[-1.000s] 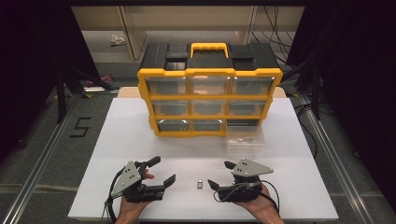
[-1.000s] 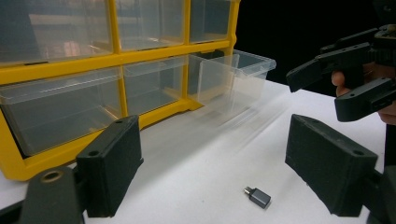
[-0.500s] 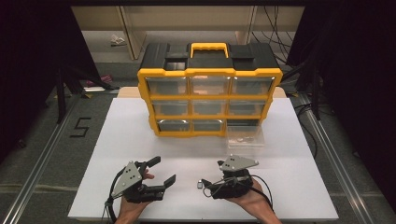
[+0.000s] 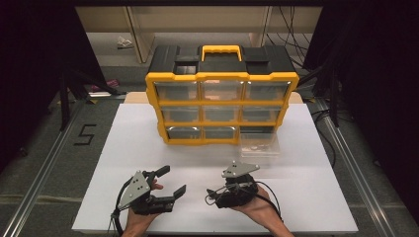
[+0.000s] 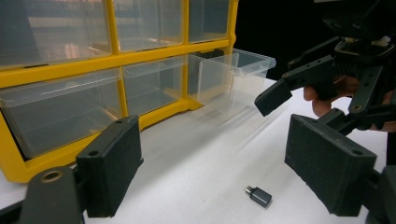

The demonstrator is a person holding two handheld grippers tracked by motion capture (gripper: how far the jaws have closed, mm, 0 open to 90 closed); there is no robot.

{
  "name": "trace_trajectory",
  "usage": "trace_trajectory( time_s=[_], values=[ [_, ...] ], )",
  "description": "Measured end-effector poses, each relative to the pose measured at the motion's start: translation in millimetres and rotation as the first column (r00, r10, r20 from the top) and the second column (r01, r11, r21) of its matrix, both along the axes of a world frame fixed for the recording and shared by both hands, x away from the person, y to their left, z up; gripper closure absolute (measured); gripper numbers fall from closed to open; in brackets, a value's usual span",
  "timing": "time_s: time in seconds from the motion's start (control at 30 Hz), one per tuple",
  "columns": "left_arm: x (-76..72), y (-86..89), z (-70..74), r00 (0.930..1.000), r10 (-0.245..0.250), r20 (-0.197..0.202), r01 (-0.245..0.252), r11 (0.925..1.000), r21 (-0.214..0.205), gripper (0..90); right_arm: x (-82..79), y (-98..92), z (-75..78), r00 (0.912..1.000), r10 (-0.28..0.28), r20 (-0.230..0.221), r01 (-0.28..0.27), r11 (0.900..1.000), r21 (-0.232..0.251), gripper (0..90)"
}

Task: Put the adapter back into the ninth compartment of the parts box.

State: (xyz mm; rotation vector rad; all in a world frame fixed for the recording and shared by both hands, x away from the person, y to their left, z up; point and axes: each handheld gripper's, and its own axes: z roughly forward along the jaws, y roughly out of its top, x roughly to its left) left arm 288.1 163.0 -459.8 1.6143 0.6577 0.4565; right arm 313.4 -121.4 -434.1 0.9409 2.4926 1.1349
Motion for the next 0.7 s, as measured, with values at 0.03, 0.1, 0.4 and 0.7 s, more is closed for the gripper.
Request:
trace_trajectory(
  time_s=[0.03,0.1,0.4,0.7],
  values=[
    [-0.1,0.1,0.1,1.0,0.002,0.001,-0.002,1.0,0.0,18.1,1.2,2.2,-1.2,1.0,0.0,-0.01,0.0,0.9999,-0.012,22.1],
    [-0.4,0.2,0.2,1.0,0.004,0.003,-0.004,1.0,-0.001,18.2,2.3,4.3,-2.5,0.9998,0.005,-0.018,-0.005,0.9998,-0.02,22.2],
    [-0.9,0.3,0.2,1.0,0.004,0.005,-0.004,1.0,-0.002,18.5,4.8,12.3,-5.8,0.9991,0.017,-0.039,-0.019,0.9985,-0.051,22.3],
    [-2.0,0.5,0.3,0.9999,0.003,0.012,-0.003,1.0,0.003,18.8,11.0,21.3,-16.9,0.9981,0.009,-0.061,-0.016,0.9933,-0.114,23.2]
  ],
)
